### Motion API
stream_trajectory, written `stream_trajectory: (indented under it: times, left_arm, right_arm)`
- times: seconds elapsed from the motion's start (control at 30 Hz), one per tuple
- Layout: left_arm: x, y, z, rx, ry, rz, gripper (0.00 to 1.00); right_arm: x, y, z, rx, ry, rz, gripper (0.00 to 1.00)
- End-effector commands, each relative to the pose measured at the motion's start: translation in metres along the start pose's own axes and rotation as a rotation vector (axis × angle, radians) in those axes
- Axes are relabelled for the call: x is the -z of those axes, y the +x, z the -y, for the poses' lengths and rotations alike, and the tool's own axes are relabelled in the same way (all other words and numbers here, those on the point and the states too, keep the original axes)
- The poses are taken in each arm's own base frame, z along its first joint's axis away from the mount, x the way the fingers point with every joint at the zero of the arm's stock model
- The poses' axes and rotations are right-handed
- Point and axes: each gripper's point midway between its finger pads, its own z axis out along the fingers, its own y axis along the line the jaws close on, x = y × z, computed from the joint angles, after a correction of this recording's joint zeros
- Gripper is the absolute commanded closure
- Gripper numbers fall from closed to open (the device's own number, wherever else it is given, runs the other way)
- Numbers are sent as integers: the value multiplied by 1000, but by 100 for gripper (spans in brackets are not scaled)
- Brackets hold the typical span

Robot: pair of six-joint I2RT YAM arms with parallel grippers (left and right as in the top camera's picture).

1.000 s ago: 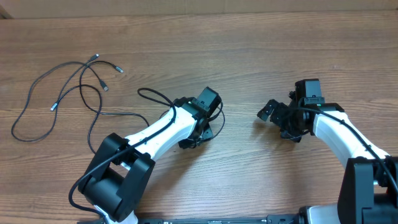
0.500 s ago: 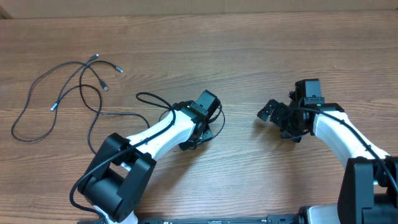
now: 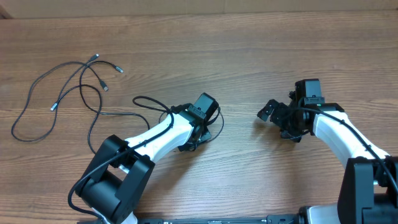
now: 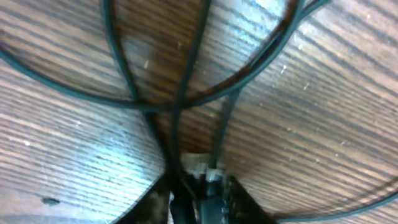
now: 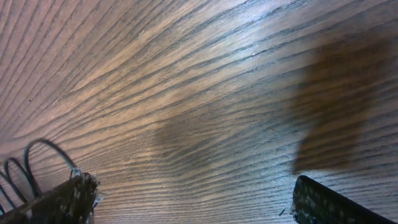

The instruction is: Untangle cables

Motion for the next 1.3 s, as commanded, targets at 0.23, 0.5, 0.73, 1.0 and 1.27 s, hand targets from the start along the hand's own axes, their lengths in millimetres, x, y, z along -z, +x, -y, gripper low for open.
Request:
stream_trajectory:
  times: [0.23, 0.5, 0.73, 1.0, 1.27]
  left_arm:
    - [-5, 4, -5, -58, -11, -9, 96]
    - [22, -18, 26, -264, 67, 49, 96]
    - [47, -39, 52, -460, 122, 118, 96]
    - [87, -93, 44, -452, 27, 245, 96]
    - [125, -155, 2, -320, -61, 303, 96]
  right_arm:
    - [2, -4, -3, 4, -11, 12, 0]
    - [2, -4, -3, 4, -10, 12, 0]
    - [2, -4, -3, 4, -10, 12, 0]
    - [2, -4, -3, 4, -10, 12, 0]
    - [2, -4, -3, 4, -11, 12, 0]
